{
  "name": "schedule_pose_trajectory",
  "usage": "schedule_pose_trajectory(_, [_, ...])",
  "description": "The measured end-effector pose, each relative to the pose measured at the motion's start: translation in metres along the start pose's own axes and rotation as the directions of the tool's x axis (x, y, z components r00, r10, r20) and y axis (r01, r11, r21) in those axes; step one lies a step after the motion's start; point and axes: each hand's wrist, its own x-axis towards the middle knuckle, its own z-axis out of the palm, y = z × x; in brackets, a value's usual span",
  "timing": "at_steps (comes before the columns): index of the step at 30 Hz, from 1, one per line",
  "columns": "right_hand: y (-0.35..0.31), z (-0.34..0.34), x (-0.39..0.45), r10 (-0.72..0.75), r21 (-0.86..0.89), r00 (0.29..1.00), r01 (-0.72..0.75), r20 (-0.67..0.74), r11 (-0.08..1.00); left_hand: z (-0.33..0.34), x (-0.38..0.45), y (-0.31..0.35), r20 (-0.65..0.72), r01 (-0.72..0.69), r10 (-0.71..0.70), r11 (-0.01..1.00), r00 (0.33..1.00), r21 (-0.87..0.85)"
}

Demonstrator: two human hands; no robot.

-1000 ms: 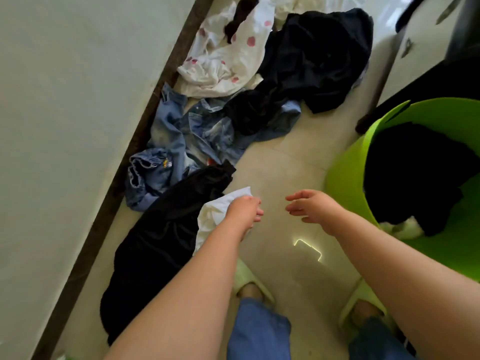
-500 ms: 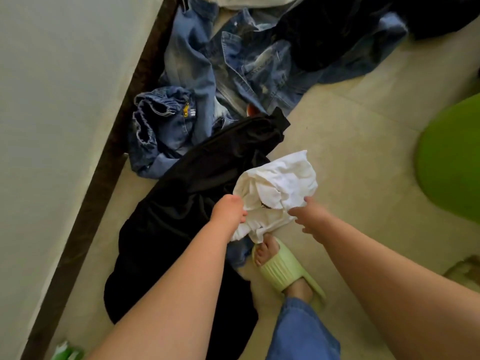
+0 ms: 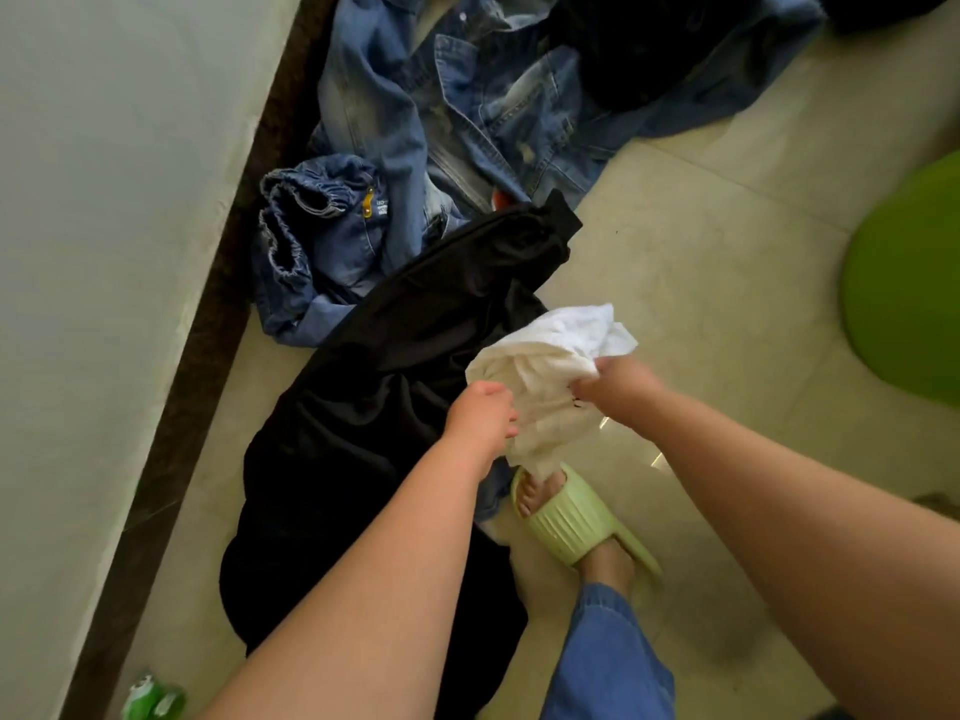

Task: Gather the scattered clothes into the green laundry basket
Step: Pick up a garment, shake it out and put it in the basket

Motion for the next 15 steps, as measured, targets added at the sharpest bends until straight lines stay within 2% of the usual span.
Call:
schedule_pose_trajectory(3, [-0.009, -0.038, -0.026, -0.043, 0.305, 0.999, 0.048, -0.021, 0.951, 0.003, -0.019, 0.009, -0.085, -0.019, 0.023, 0.999, 0.996, 0.051])
schedule_pose_trajectory(5, [-0.017, -0.070, -0.047, -0.119, 0.379, 0.993, 0.117, -0.020, 0.918, 0.010, -0.038, 0.022, -0.177, -0.068, 0.098, 0.983, 0.979, 0.168])
schedule_pose_trajectory(7, [-0.028, -0.101, -0.069, -0.232, 0.379, 0.973, 0.217, -0.006, 0.900, 0.018, -0.058, 0.038, -0.285, -0.149, 0.233, 0.946, 0.930, 0.288])
schedule_pose_trajectory(10, [-0.047, -0.150, -0.103, -0.363, 0.333, 0.932, 0.340, 0.008, 0.880, 0.032, -0.088, 0.075, -0.420, -0.291, 0.407, 0.904, 0.811, 0.313])
schedule_pose_trajectory(13, [-0.065, -0.194, -0.134, -0.429, 0.332, 0.903, 0.406, -0.007, 0.851, 0.043, -0.114, 0.118, -0.439, -0.385, 0.510, 0.855, 0.739, 0.347])
schedule_pose_trajectory(15, [-0.076, -0.217, -0.149, -0.441, 0.366, 0.896, 0.425, -0.042, 0.828, 0.049, -0.130, 0.148, -0.403, -0.424, 0.551, 0.829, 0.730, 0.366])
